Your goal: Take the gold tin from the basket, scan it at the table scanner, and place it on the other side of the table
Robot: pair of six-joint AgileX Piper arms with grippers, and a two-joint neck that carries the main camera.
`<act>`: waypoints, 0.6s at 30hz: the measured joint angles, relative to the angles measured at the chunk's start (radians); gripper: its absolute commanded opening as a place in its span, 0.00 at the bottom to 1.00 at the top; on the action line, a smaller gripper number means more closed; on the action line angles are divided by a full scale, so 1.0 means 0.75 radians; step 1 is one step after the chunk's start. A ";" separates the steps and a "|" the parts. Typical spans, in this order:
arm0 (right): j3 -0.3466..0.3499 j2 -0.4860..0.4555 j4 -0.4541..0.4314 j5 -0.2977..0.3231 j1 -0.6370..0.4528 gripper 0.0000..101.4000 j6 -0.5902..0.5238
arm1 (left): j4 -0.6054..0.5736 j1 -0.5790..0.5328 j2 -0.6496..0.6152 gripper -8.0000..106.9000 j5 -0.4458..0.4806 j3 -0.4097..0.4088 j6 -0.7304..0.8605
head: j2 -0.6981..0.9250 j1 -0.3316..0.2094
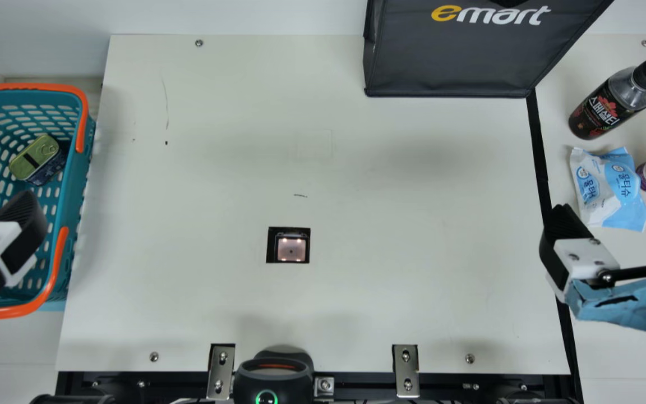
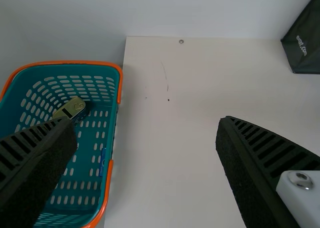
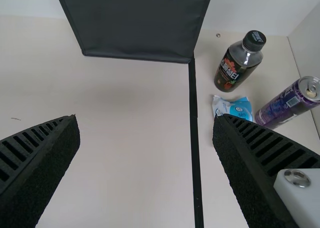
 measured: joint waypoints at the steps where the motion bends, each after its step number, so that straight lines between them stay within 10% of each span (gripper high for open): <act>1: 0.000 0.000 0.000 0.000 0.000 0.94 0.000 | 0.000 0.000 0.000 0.85 0.000 0.000 0.000 | 0.000 0.000; 18: 0.000 0.000 0.000 0.000 0.000 0.94 0.000 | 0.000 0.000 0.000 0.85 0.000 0.000 0.000 | 0.452 0.000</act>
